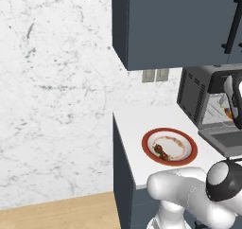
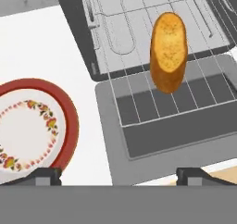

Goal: Pick up the kebab skewer and baguette bread, and place them inside the toaster oven. Close the toaster oven door and start by setting the timer.

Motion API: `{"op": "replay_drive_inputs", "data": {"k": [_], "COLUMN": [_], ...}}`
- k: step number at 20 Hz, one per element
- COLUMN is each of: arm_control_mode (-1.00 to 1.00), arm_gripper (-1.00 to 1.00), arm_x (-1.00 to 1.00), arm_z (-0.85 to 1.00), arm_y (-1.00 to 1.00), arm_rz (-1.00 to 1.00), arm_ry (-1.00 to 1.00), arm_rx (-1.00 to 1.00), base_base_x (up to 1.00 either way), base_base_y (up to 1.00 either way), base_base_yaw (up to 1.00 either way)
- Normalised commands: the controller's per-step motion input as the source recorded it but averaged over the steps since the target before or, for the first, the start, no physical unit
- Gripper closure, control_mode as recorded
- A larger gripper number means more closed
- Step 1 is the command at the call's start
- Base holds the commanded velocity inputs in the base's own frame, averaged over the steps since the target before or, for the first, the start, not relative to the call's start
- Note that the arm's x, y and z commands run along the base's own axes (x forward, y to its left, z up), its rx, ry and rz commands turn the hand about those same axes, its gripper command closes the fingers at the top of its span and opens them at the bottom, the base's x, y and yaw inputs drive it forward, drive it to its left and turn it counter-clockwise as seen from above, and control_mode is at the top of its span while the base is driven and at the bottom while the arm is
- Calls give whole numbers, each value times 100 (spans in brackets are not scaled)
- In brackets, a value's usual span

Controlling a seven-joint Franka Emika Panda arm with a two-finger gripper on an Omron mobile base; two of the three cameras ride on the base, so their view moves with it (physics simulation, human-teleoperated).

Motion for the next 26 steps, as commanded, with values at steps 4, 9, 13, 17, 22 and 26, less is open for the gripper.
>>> {"op": "replay_drive_inputs", "data": {"k": [4, 9, 13, 17, 22, 26], "arm_control_mode": [-100, -100, -100, -100, -100, -100], "arm_gripper": [-100, -100, -100, -100, -100, -100], "arm_x": [-78, -10, 30, 0, -5, 0], "arm_z": [-6, -10, -1, -9, -32, -51], "arm_y": [100, 95, 66, 60, 29, 19], "arm_rz": [0, -7, -2, 0, 0, 0], "arm_ry": [0, 0, 5, 9, 18, 10], "arm_rx": [-3, 0, 8, 16, 22, 11], "base_base_x": [0, 0, 0, 0, 0, 0], "base_base_y": [0, 0, 0, 0, 0, 0], "base_base_yaw": [0, 0, 0, 0, 0, 0]}}
